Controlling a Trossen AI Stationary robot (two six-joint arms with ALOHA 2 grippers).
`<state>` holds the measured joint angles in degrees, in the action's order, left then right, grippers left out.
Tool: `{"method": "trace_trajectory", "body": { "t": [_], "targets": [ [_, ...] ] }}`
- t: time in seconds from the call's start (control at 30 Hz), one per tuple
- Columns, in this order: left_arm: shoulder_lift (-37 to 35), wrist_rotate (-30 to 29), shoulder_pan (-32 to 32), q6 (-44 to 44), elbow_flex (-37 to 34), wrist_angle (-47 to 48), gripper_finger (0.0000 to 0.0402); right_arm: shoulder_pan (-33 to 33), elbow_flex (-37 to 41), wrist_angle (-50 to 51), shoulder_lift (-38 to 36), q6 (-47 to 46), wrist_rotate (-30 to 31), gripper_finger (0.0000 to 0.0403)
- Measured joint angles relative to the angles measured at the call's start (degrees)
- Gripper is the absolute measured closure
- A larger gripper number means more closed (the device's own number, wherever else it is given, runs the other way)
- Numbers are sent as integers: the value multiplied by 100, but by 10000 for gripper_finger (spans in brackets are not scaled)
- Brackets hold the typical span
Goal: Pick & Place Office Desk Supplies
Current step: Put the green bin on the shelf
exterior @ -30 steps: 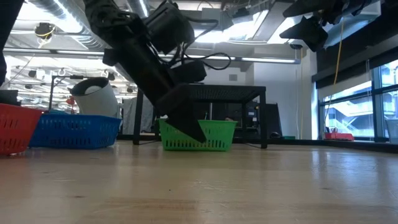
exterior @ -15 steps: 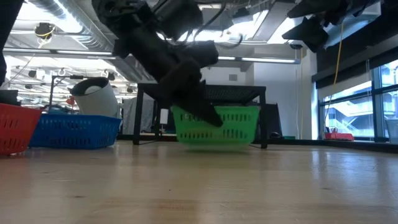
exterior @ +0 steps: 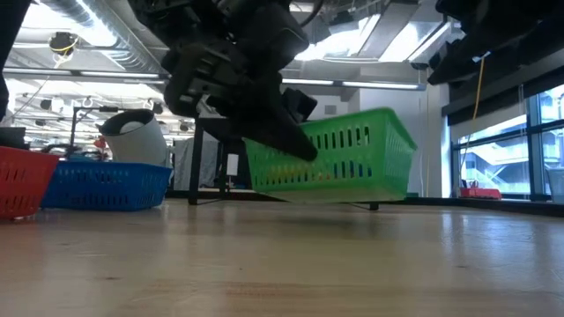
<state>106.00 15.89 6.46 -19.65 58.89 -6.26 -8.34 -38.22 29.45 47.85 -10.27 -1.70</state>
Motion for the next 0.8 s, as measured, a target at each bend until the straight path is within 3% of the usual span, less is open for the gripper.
{"method": "trace_trajectory", "body": {
  "t": [0.27,0.6,0.8],
  "targets": [
    [49,-100,-22,-719,2,121,398,0,-2,-5,636,367,-378,158],
    [98,-150,-97,-603,0,387,397,0,-2,-28,1150,7,-390,158],
    [98,-720,-97,-211,0,377,371,0,-2,-110,1150,201,-391,158]
  ]
}}
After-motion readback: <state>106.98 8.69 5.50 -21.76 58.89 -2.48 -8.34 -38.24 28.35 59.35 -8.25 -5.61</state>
